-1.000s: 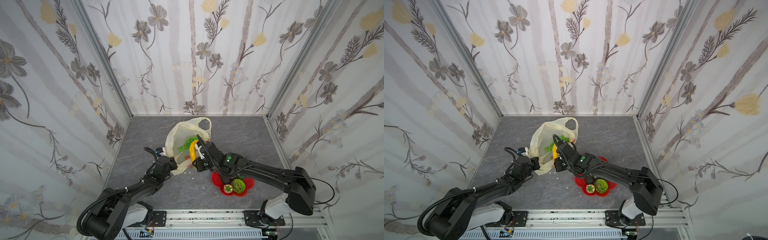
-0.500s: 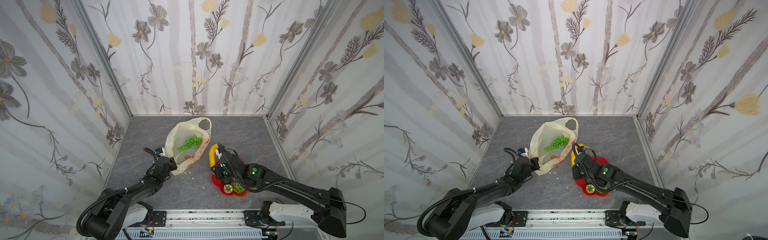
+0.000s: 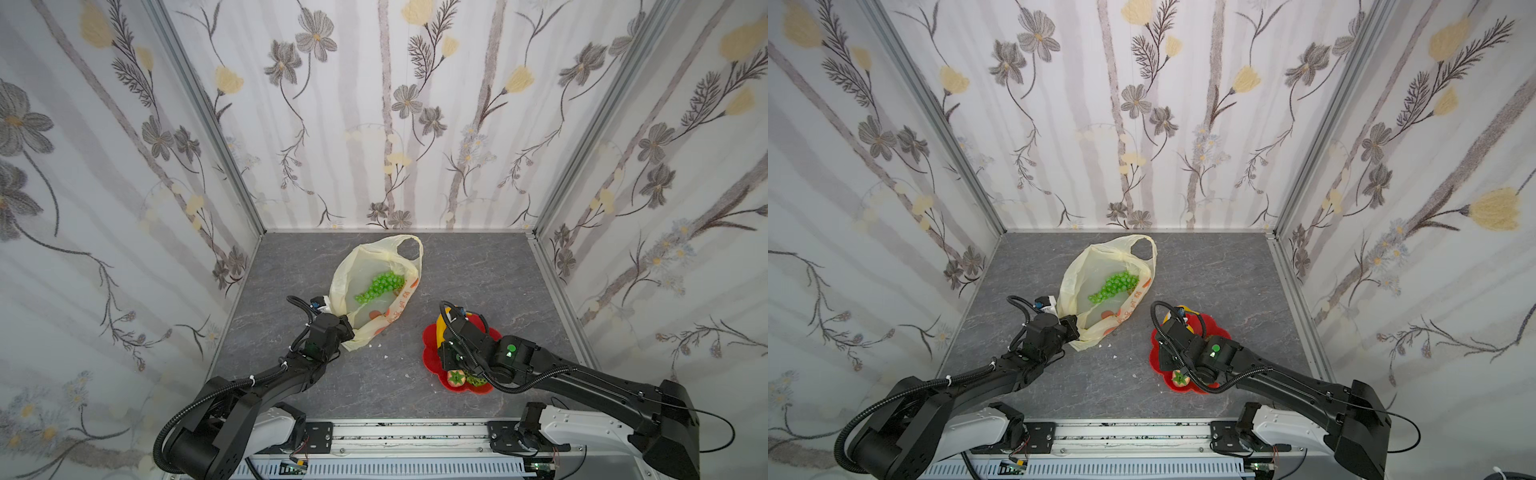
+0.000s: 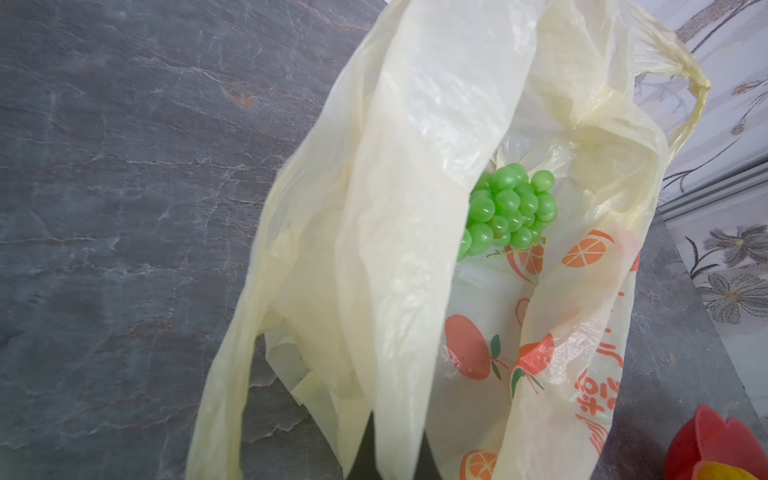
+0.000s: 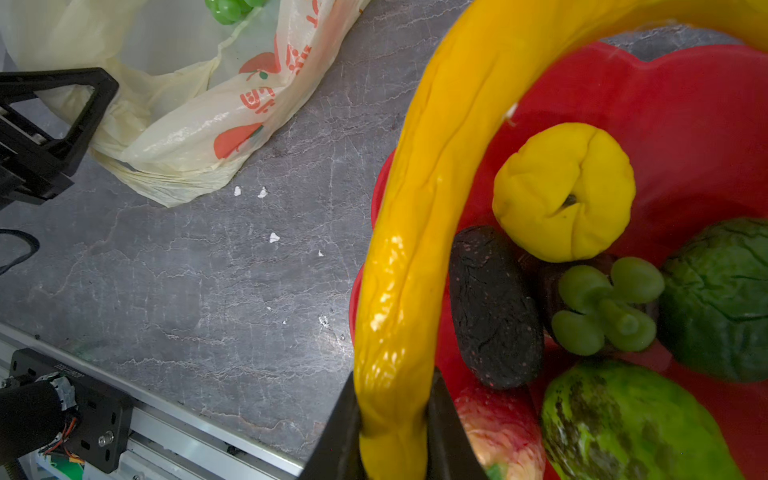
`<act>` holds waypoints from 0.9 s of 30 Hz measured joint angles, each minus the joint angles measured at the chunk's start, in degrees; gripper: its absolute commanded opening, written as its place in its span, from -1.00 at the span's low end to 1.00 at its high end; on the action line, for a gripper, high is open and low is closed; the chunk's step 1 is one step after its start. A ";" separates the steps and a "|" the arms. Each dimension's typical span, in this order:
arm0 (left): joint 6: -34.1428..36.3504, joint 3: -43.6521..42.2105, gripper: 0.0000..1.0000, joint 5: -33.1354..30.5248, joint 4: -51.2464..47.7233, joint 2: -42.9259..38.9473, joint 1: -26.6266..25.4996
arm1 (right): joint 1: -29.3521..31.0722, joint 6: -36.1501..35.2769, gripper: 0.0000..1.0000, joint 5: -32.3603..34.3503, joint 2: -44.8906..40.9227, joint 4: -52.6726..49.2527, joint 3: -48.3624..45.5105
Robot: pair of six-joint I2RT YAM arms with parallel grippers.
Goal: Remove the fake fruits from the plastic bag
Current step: 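Lower the banana onto the red plate beside the other fruits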
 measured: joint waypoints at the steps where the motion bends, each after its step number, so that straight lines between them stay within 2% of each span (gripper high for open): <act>1: 0.00 0.00 -1.00 0.11 0.02 0.00 0.00 | 0.00 0.09 -0.75 0.00 0.52 0.02 0.00; 12: 0.00 -0.17 -1.00 0.15 0.02 -0.20 0.07 | 0.00 0.37 -0.75 -2.12 7.26 0.48 0.04; 27: 0.00 -0.17 -1.00 0.28 0.02 -0.04 0.17 | 0.31 -0.07 -0.73 -4.07 11.43 1.09 0.50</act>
